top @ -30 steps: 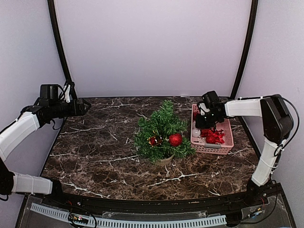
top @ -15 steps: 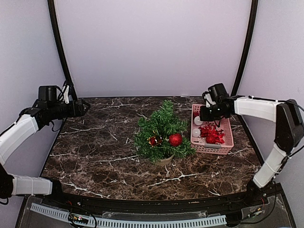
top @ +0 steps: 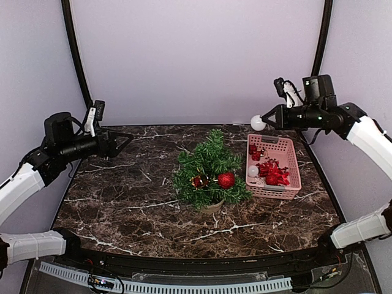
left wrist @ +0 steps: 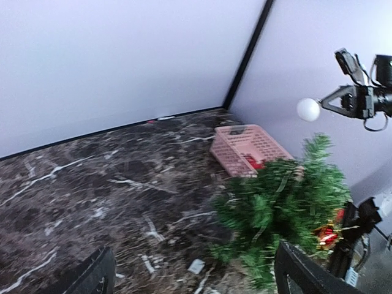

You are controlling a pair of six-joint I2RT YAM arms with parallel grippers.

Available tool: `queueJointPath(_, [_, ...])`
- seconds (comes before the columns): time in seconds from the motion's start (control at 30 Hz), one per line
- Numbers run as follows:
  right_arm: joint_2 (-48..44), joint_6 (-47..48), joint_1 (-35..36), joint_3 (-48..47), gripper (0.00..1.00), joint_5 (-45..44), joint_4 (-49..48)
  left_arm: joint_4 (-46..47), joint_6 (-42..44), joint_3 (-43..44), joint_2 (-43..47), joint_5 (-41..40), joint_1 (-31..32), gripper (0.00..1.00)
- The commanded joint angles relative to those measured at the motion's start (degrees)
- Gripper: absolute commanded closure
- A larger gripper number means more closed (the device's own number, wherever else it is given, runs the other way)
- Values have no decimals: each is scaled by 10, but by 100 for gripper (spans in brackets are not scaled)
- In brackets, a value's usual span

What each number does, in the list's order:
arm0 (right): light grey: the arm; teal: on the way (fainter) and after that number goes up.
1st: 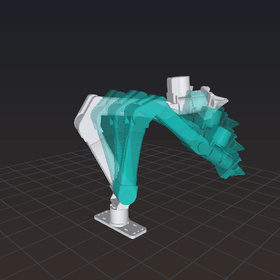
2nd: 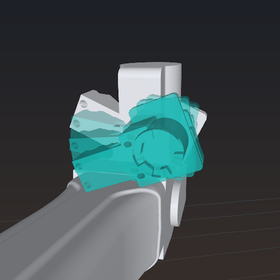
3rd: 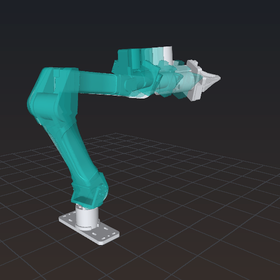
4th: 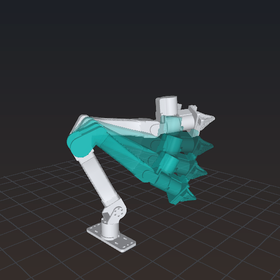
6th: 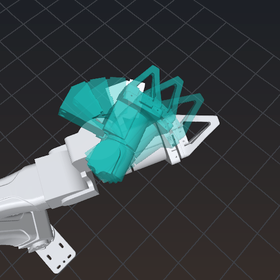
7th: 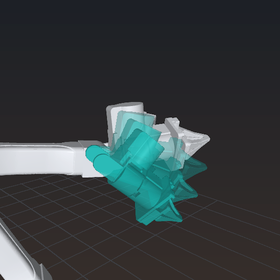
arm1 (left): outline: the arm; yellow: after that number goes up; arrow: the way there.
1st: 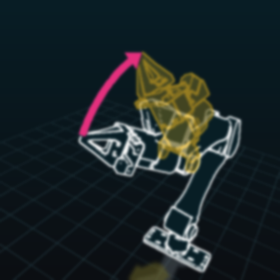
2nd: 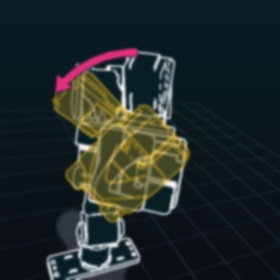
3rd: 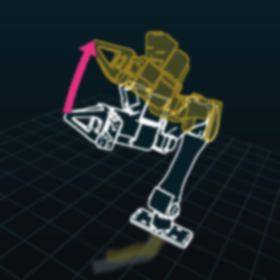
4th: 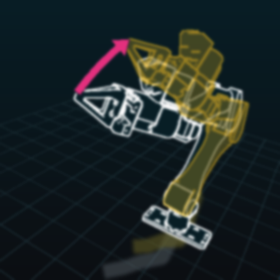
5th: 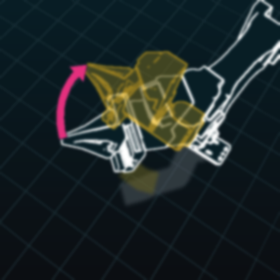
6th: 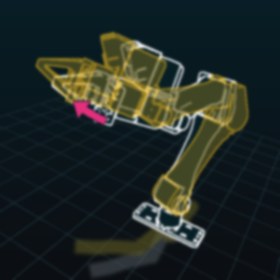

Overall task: Decorate the small christmas tree
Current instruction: Pick up the ornament ball from the bin, then pass from the right arm to the left

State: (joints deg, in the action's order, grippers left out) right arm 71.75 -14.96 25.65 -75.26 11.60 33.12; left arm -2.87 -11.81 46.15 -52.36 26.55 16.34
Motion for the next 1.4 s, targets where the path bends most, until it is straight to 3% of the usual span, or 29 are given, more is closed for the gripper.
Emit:
queueJointPath(0.0, [-32, 7, 68, -51, 100, 135, 23, 59, -45, 11, 22, 7, 82, 8])
queueJointPath(0.27, [31, 15, 223, -126, 100, 208, -44, 163, -105, 34, -1, 40, 229, 5])
queueJointPath(0.47, [112, 44, 293, -196, 100, 259, -68, 232, -128, 41, -49, 95, 290, 1])
queueJointPath(0.63, [146, 62, 319, -236, 100, 276, -65, 240, -138, 41, -71, 117, 298, 1])
queueJointPath(1.17, [159, 65, 329, -230, 100, 304, -89, 274, -142, 72, -109, 173, 318, 1])
queueJointPath(1.37, [162, 68, 330, -229, 100, 299, -84, 299, -155, 65, -110, 178, 319, 23])
